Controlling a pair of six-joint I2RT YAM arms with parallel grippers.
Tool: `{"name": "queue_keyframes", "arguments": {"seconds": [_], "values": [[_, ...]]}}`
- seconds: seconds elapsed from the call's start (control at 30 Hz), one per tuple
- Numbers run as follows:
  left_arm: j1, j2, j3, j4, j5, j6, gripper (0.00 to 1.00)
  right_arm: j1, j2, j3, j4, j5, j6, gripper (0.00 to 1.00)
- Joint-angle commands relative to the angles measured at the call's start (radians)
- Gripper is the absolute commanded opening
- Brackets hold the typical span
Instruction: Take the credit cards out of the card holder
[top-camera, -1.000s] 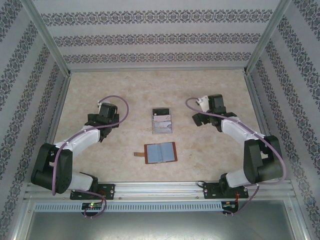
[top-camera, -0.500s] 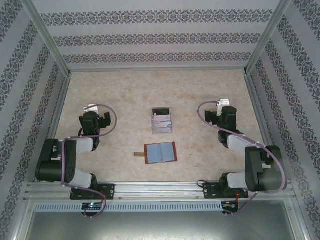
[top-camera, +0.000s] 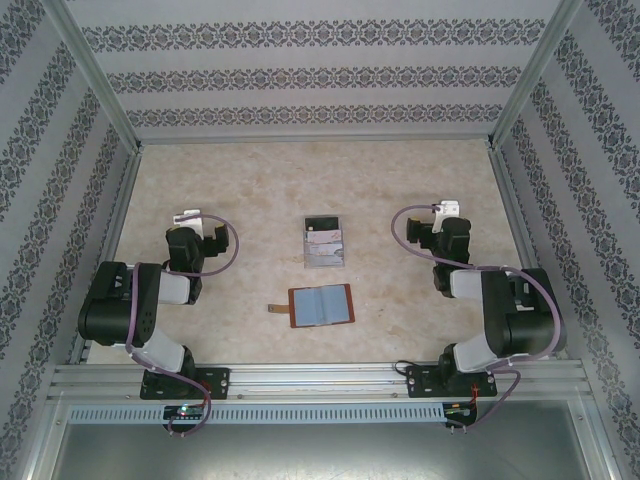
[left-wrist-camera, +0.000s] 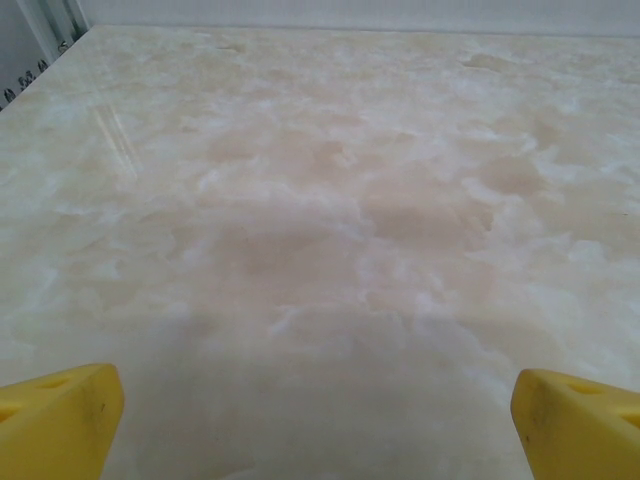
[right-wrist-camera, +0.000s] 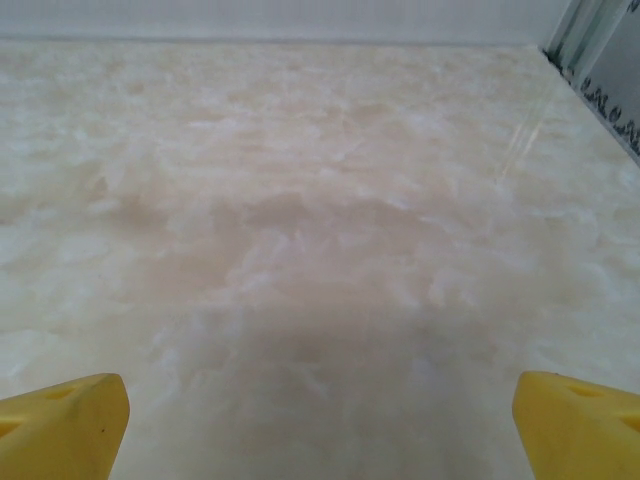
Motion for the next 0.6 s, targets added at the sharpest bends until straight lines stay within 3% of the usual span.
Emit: {"name": "queue_keyframes", "arguments": {"seconds": [0.0,0.57], "values": [[-0.018,0.010,0.017,0.048,-0.036,0.032,1.00,0.003,0.006,-0.008,0.082,-0.026,0.011,0.98],[-0.018,0.007,0.017,0.045,-0.020,0.035,1.00,0.004,0.010,-0.011,0.098,-0.047,0.001,0.98]]}}
